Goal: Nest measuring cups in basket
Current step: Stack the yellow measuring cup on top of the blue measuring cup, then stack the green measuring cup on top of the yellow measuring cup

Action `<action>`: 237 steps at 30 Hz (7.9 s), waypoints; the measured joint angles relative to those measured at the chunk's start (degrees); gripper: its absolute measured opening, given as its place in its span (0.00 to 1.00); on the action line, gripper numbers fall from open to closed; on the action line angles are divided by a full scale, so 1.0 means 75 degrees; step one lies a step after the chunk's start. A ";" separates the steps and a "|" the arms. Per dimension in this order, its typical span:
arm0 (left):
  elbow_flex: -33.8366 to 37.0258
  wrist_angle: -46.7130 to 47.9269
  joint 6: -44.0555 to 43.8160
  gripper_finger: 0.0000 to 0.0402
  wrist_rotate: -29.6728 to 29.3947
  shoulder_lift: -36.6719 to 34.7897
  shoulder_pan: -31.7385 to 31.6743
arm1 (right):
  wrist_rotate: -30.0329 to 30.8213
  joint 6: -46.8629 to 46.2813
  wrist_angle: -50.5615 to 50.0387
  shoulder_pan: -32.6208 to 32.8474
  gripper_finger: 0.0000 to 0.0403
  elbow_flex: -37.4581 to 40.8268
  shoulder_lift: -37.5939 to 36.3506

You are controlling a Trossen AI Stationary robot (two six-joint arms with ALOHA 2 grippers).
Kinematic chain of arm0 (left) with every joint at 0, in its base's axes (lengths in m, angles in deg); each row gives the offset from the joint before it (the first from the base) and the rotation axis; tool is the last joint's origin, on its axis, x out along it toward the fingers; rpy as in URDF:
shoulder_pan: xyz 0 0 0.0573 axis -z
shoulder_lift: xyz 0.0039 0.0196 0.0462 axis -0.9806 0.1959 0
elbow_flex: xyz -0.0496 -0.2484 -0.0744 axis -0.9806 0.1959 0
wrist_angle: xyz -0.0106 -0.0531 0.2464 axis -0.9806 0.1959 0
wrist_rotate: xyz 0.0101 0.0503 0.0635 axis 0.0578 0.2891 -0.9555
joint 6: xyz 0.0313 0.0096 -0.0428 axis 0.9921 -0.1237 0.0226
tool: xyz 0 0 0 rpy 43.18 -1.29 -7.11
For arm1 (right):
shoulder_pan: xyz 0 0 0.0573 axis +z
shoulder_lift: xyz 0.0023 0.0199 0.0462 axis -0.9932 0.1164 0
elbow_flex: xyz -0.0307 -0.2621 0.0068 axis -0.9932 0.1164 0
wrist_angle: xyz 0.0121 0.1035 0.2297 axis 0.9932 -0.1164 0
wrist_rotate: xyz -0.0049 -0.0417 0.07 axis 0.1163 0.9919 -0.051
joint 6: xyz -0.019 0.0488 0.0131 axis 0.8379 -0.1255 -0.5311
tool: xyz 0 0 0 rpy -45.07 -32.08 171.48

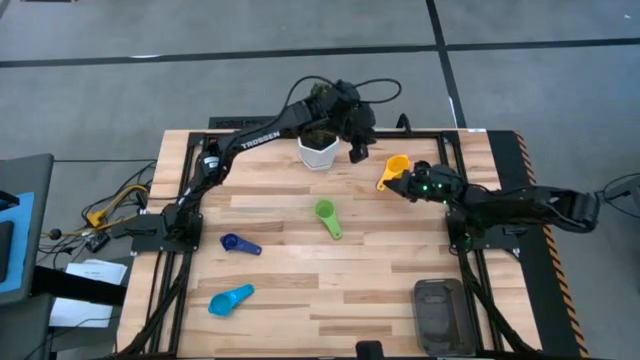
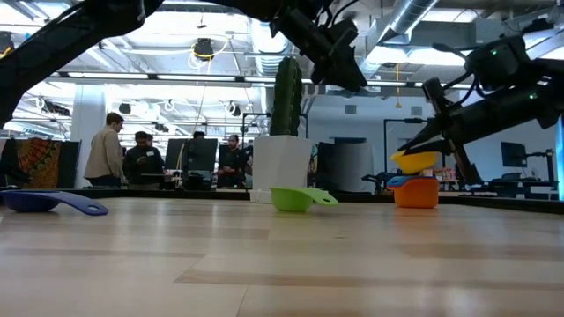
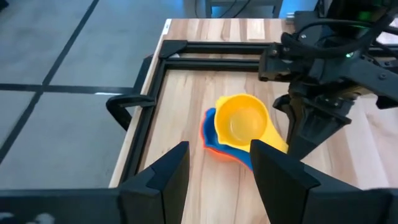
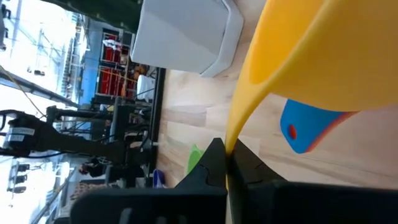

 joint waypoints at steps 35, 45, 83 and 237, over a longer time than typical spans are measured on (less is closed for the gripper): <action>0.0000 -0.0143 -0.0124 0.40 0.0113 0.0003 -0.0135 | -0.0818 -0.0181 0.0961 -0.0678 0.24 -0.0009 0.0931; 0.0000 -0.0154 -0.0136 0.40 0.0113 0.0003 -0.0135 | -0.1172 -0.1080 0.0966 -0.0655 0.34 -0.0009 0.0931; 0.0003 0.1464 -0.0185 0.40 0.0014 -0.0028 -0.0051 | -0.0565 -0.2437 0.0541 0.1547 0.28 -0.0009 0.0716; 1.0892 -0.4986 -1.1094 0.27 -0.3813 -0.3914 0.3064 | 0.0634 0.0165 -0.2519 0.4029 0.28 -0.0822 -0.1156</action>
